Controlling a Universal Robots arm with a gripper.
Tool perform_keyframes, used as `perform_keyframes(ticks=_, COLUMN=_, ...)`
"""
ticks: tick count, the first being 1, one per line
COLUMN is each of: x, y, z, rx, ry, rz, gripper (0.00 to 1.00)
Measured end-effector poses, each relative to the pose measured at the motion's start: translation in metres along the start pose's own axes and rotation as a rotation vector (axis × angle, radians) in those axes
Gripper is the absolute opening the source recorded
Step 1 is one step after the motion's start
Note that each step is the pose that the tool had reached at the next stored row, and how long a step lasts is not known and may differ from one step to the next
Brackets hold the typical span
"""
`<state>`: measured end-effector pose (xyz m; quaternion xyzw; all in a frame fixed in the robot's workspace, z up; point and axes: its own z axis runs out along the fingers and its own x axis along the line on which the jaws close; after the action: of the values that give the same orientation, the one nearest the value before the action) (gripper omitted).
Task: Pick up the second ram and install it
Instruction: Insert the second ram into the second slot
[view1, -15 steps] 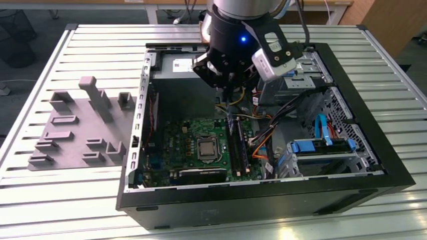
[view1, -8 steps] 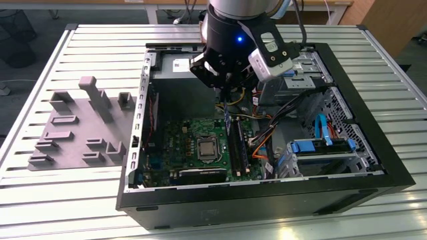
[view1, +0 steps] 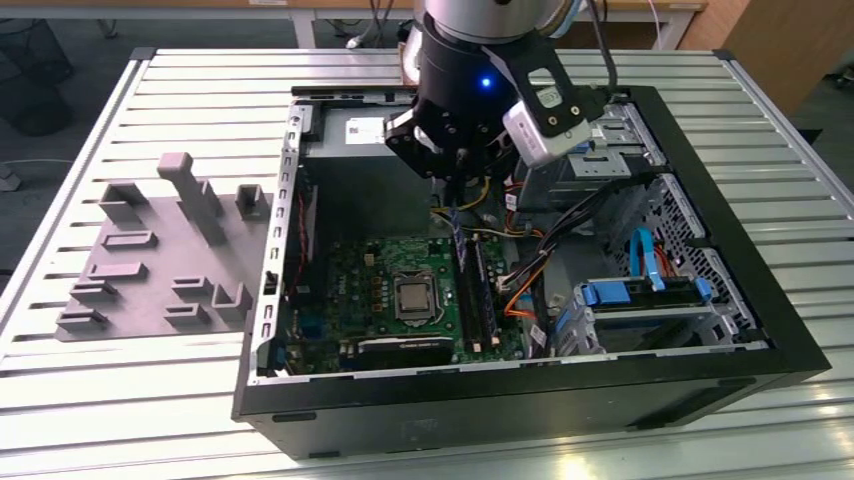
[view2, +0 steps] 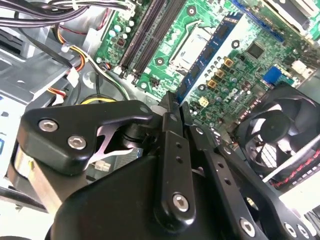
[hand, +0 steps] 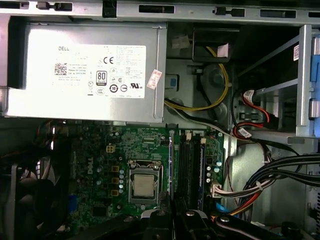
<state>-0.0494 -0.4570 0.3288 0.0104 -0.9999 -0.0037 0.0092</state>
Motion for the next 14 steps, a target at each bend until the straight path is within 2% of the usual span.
perform_keyframes(ticks=5, x=-0.0019, y=-0.0001, z=0.0032, rx=0.0002, ry=-0.0035, rz=-0.001, gripper=0.14)
perform_keyframes(ticks=10, x=-0.0029, y=-0.0002, z=0.0061, rx=0.0005, ry=-0.0199, rz=-0.002, gripper=0.14)
perform_keyframes(ticks=14, x=-0.0035, y=-0.0006, z=0.0128, rx=0.0013, ry=-0.0236, rz=-0.001, gripper=0.14)
